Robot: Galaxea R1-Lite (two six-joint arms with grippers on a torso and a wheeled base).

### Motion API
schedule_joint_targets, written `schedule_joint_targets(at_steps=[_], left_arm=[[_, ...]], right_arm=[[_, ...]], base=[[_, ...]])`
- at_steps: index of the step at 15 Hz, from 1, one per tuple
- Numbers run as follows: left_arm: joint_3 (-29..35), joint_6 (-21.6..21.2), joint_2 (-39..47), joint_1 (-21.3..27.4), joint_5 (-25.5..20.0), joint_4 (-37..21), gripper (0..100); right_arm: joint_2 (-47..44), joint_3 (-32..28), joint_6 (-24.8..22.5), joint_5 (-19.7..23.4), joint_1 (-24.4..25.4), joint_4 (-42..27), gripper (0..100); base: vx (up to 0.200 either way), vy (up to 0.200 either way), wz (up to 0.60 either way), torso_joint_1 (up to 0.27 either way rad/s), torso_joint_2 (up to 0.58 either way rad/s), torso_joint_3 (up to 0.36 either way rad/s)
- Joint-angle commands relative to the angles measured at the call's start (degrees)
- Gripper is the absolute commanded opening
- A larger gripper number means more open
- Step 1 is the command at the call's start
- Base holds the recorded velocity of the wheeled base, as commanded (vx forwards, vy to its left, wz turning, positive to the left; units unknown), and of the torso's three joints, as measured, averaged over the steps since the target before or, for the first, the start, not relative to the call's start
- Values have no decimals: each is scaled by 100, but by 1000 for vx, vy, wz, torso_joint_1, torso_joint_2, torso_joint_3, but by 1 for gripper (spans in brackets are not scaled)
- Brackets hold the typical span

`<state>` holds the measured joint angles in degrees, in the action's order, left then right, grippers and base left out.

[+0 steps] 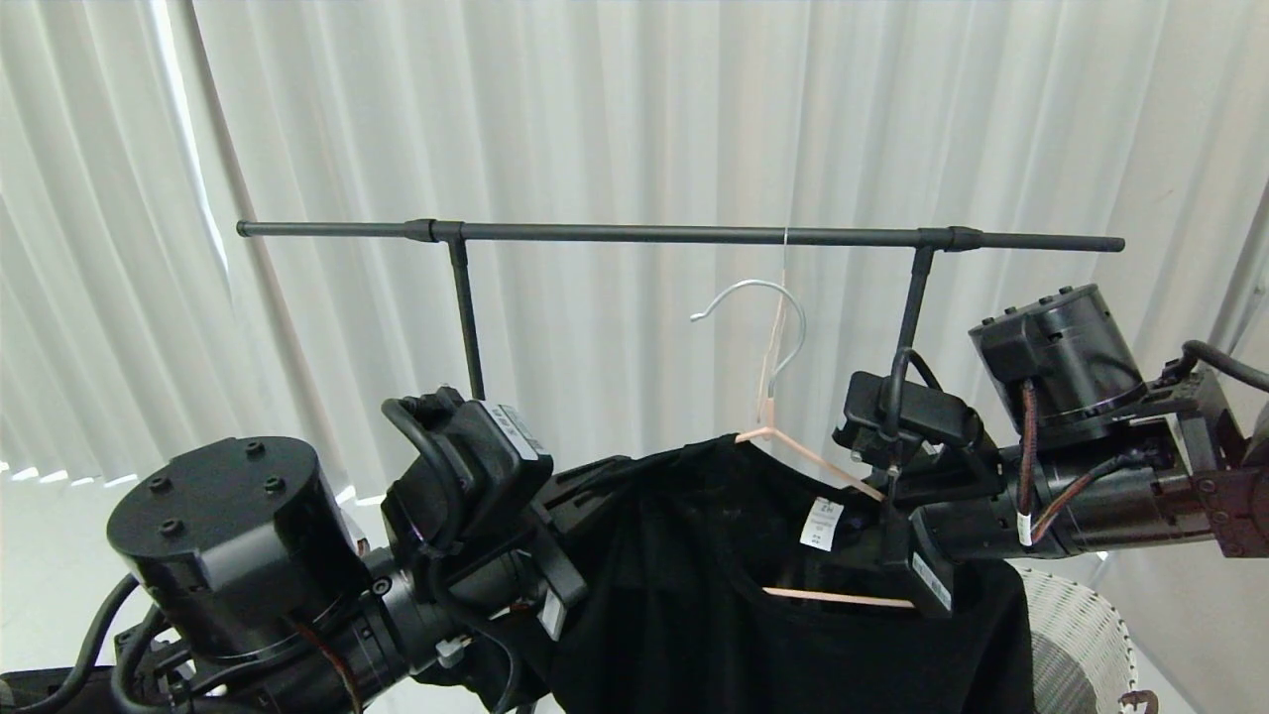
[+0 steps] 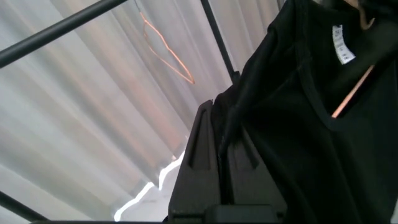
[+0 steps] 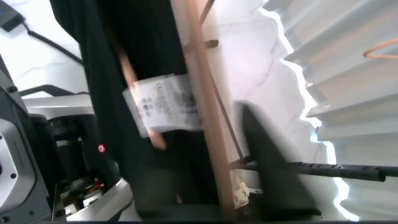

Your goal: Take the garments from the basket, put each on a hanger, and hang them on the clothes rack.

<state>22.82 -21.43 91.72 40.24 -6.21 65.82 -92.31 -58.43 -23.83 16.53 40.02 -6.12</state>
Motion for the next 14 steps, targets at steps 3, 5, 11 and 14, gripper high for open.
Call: schedule_joint_targets(at_steps=[3,5,11,14], left_arm=[[-6,-1,-5,1,-4,1,0],[-6,-19,-5,1,14,1,0],[-58,-221,4,-34,23,1,100],[-190,-230,-14,-34,23,89,100]], right_arm=[[-15,-2,-16,-18,-30,23,0],[-24,-2,-113,-18,-56,41,0],[20,7,-429,-45,-451,287,0],[20,7,-438,-185,-794,577,0]], base=[[0,0,0,0,0,0],[0,0,0,0,0,0],[0,0,0,0,0,0],[0,0,0,0,0,0]])
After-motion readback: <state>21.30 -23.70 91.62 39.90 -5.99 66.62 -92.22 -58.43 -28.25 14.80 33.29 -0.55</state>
